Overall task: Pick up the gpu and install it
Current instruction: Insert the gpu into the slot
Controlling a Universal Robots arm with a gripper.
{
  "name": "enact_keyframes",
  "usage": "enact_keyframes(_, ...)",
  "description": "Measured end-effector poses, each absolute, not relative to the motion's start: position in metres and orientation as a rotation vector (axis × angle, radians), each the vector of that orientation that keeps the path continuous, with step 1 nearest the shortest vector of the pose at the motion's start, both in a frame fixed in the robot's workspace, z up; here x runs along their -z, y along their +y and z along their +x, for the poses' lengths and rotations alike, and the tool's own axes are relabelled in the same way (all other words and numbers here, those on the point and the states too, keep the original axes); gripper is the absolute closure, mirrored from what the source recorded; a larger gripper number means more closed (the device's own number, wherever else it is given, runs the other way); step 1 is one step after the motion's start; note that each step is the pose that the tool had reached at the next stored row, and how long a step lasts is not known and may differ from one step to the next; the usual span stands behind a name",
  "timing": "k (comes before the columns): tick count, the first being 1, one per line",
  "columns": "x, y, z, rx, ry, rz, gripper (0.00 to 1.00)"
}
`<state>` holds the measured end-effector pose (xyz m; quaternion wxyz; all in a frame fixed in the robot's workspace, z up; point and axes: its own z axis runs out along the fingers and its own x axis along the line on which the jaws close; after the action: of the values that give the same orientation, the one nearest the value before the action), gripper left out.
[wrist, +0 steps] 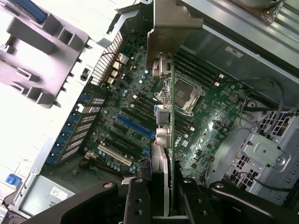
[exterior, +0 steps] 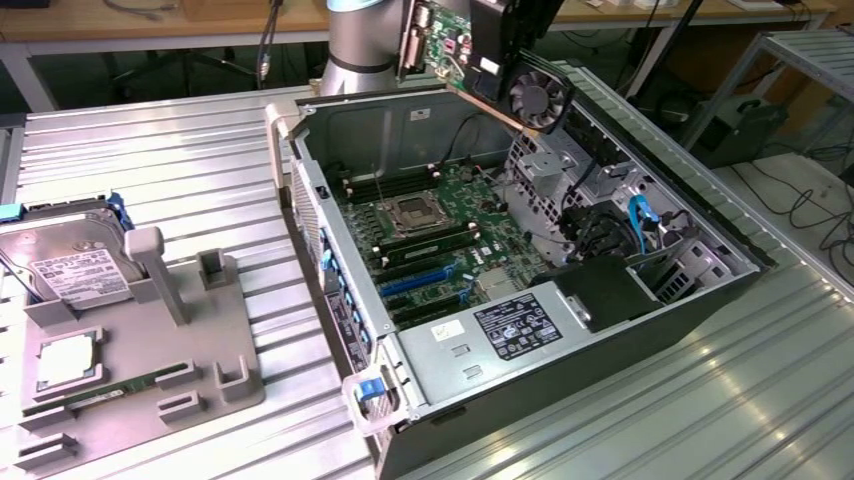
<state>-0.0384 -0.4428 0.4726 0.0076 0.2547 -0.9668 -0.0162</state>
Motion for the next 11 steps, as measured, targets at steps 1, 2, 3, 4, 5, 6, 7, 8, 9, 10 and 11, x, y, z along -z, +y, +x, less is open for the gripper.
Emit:
enact_keyframes(1, -0.4726, -0.4428, -0.0384, 0.051, -3.020, 0.805, 0.72)
enact_keyframes(2, -0.4726, -0.4428, -0.0384, 0.051, -3.018, 0.815, 0.72)
enact_keyframes(3, -0.4726, -0.4428, -0.0384, 0.051, -3.015, 0.823, 0.72)
enact_keyframes(4, -0.4726, -0.4428, -0.0384, 0.050, -3.013, 0.832, 0.72)
enact_keyframes(5, -0.4726, -0.4428, -0.0384, 0.050, -3.009, 0.846, 0.72)
enact_keyframes(6, -0.4726, -0.4428, -0.0384, 0.050, -3.006, 0.856, 0.72)
enact_keyframes(7, -0.4726, -0.4428, -0.0384, 0.050, -3.003, 0.865, 0.72)
enact_keyframes(8, -0.4726, -0.4428, -0.0384, 0.050, -2.981, 0.935, 0.72)
enact_keyframes(9, -0.4726, -0.4428, -0.0384, 0.049, -2.967, 0.977, 0.72)
enact_keyframes(10, -0.4726, -0.4428, -0.0384, 0.049, -2.960, 0.998, 0.72)
enact_keyframes(11, -0.4726, -0.4428, -0.0384, 0.049, -2.954, 1.016, 0.72)
